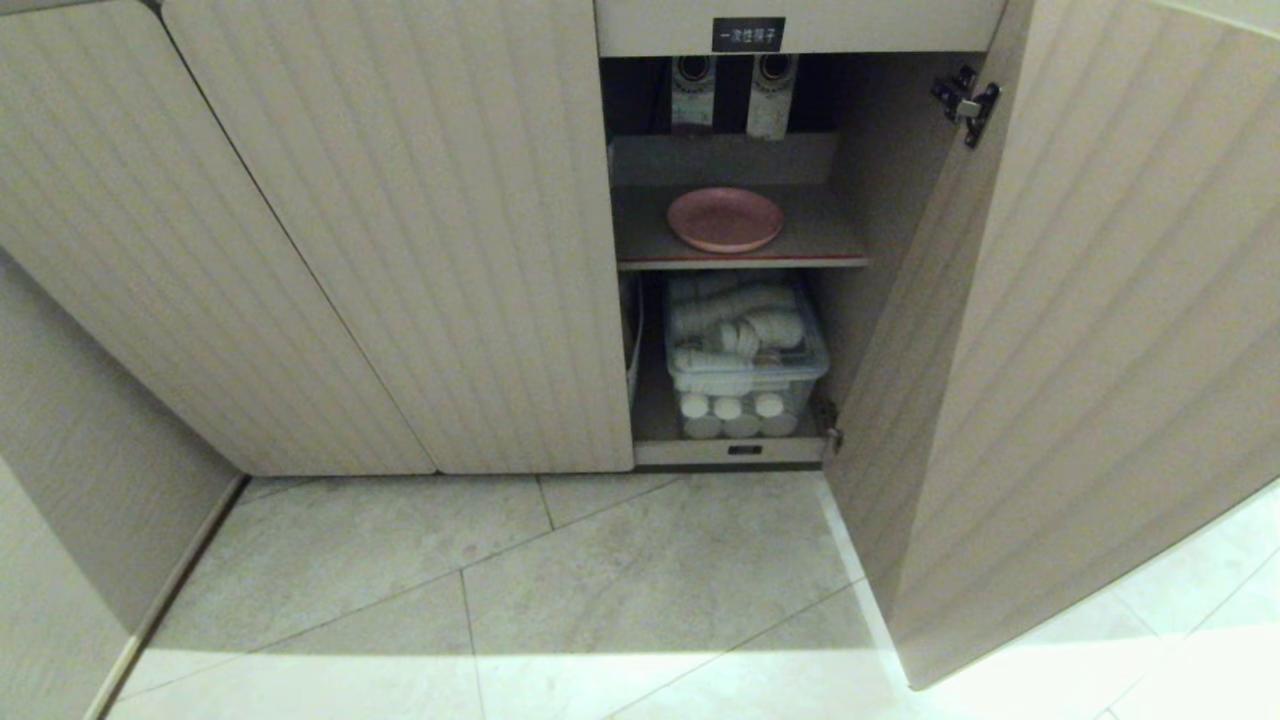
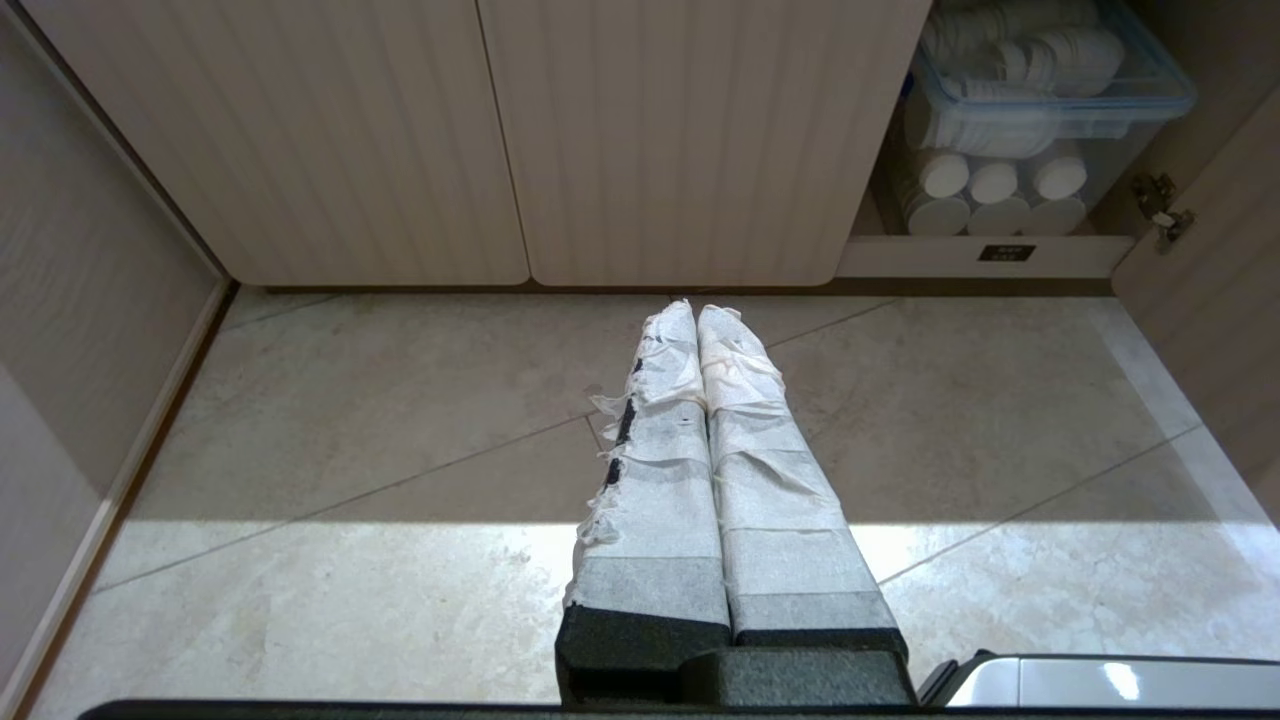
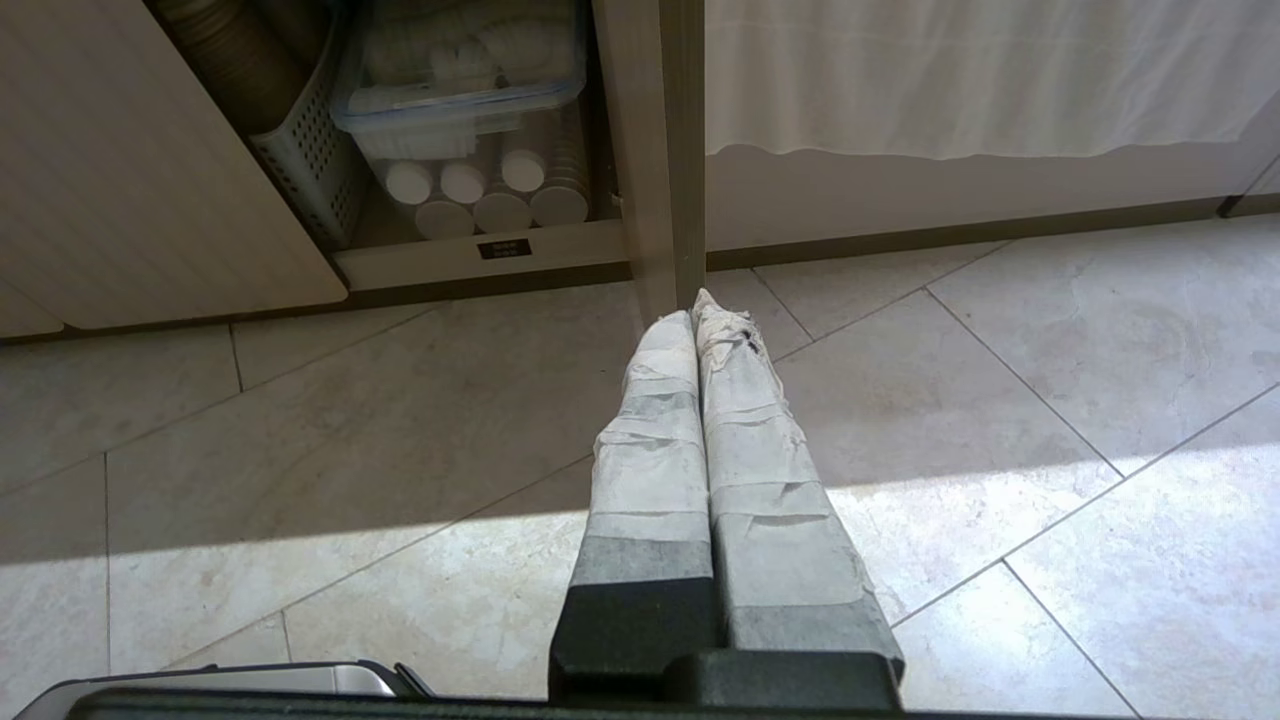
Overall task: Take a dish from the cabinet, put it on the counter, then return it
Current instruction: Take the plate from the cabinet
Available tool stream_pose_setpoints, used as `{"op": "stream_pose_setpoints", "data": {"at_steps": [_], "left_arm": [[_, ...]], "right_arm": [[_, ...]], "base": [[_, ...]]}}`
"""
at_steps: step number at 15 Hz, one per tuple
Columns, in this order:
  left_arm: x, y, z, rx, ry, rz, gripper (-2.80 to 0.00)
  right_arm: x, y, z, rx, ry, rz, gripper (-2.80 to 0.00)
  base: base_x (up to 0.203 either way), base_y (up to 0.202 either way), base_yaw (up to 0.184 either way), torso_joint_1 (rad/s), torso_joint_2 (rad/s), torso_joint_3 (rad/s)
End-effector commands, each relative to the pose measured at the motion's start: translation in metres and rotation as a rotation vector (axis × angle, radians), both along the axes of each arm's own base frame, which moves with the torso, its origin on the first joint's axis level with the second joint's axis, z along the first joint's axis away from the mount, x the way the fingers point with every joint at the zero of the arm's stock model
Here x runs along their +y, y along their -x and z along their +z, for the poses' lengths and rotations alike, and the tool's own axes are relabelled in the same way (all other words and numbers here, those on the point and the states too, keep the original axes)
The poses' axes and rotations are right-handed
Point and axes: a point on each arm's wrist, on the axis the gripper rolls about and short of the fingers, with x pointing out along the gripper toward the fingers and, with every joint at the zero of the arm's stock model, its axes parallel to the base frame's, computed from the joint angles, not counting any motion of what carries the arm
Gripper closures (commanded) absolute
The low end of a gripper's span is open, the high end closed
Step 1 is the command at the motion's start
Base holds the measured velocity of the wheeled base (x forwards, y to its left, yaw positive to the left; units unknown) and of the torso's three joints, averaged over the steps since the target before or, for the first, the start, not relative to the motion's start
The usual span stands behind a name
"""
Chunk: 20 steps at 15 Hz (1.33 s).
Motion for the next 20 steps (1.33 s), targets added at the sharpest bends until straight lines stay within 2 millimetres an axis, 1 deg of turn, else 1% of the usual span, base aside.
{"op": "stream_pose_setpoints", "data": {"at_steps": [1,20], "left_arm": [[0.0,0.0,0.0001,-0.001,0.0,0.0,0.0],[0.0,0.0,-0.0001,0.0,-0.001,0.0,0.0]], "right_arm": [[0.0,-0.0001,0.0001,0.001,-0.001,-0.001,0.0],[0.0,-0.0001,-0.0001,0.001,-0.001,0.0,0.0]], "base": [[0.0,0.0,0.0,0.0,0.0,0.0],[0.0,0.0,0.0,0.0,0.0,0.0]]}}
